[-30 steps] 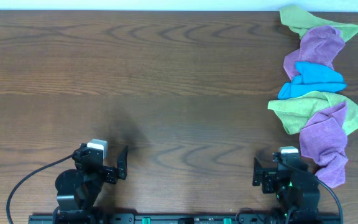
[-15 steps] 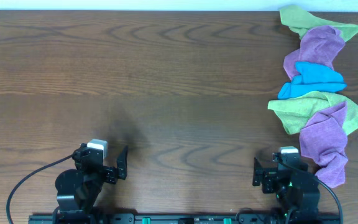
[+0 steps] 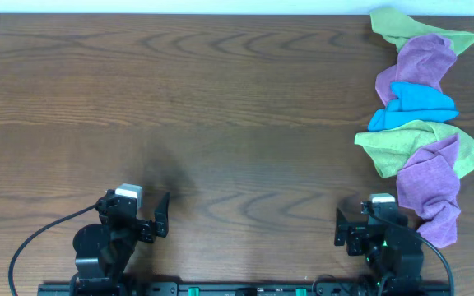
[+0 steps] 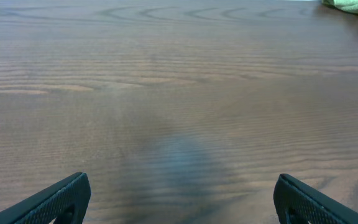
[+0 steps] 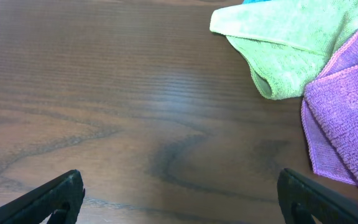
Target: Fold the cloth
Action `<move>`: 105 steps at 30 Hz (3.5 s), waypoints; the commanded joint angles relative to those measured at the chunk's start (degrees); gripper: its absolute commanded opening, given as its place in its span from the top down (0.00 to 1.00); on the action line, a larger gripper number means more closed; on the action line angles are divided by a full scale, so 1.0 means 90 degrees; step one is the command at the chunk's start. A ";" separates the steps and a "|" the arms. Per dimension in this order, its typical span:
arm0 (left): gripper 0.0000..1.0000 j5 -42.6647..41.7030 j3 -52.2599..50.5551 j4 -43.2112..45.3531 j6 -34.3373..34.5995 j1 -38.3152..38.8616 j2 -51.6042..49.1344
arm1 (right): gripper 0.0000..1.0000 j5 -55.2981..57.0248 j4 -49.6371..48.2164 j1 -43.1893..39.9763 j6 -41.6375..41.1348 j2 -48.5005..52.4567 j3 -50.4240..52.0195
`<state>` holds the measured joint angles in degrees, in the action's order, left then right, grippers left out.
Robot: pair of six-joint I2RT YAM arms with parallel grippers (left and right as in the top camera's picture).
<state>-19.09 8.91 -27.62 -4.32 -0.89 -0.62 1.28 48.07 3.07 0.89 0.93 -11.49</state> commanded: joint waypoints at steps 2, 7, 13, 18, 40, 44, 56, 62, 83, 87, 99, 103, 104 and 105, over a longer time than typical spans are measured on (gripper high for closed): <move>0.05 0.0000 -0.0121 0.0000 0.0051 0.0029 0.0041 | 0.01 -0.0019 -0.0012 -0.0046 0.0053 -0.0066 0.0092; 0.05 0.0000 -0.0121 0.0000 0.0051 0.0029 0.0041 | 0.01 -0.0027 -0.0476 -0.0049 -0.0078 -0.0066 0.0092; 0.05 0.0000 -0.0121 0.0000 0.0051 0.0029 0.0041 | 0.01 0.0447 -0.1370 -0.0049 -0.3106 -0.0066 0.0092; 0.05 0.0000 -0.0121 0.0000 0.0051 0.0029 0.0041 | 0.01 0.1503 -0.1455 -0.0049 -0.4466 -0.0066 0.0092; 0.05 0.0000 -0.0121 0.0000 0.0051 0.0029 0.0041 | 0.01 0.2696 -0.2103 -0.1872 -0.5768 0.2533 -0.0386; 0.05 0.0000 -0.0121 0.0002 0.0051 0.0029 0.0041 | 0.01 0.2657 -0.2103 -0.2198 -0.5090 0.3400 -0.0971; 0.05 0.0000 -0.0121 0.0000 0.0051 0.0029 0.0041 | 0.02 0.3167 -0.2290 -0.2759 -0.4901 0.5620 -0.1464; 0.05 0.0000 -0.0121 0.0000 0.0051 0.0029 0.0041 | 0.02 0.2846 -0.2701 -0.3376 -0.4901 0.6647 -0.1464; 0.05 0.0000 -0.0121 0.0000 0.0051 0.0029 0.0041 | 0.99 -0.3118 -0.4566 -0.3619 -0.3944 0.7009 -0.2237; 0.05 0.0000 -0.0121 0.0002 0.0051 0.0029 0.0041 | 0.99 -0.4947 -0.5081 -0.3116 -0.3949 0.6739 -0.2606; 0.05 0.0000 -0.0121 0.0000 0.0051 0.0029 0.0041 | 0.99 -0.4498 -0.5593 0.0692 -0.4296 0.6720 -0.3155; 0.05 0.0000 -0.0121 0.0000 0.0051 0.0029 0.0041 | 0.99 -0.4306 -0.5797 0.1608 -0.4466 0.6807 -0.3184; 0.05 0.0000 -0.0121 0.0000 0.0051 0.0029 0.0041 | 0.99 -0.4240 -0.5795 0.1744 -0.4452 0.6832 -0.3189; 0.05 0.0000 -0.0121 0.0000 0.0051 0.0029 0.0041 | 0.99 -0.4116 -0.5761 0.1889 -0.4442 0.6866 -0.3189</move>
<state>-19.11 8.91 -27.62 -4.32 -0.91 -0.62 -39.05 -3.77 17.56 -38.15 62.15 -38.61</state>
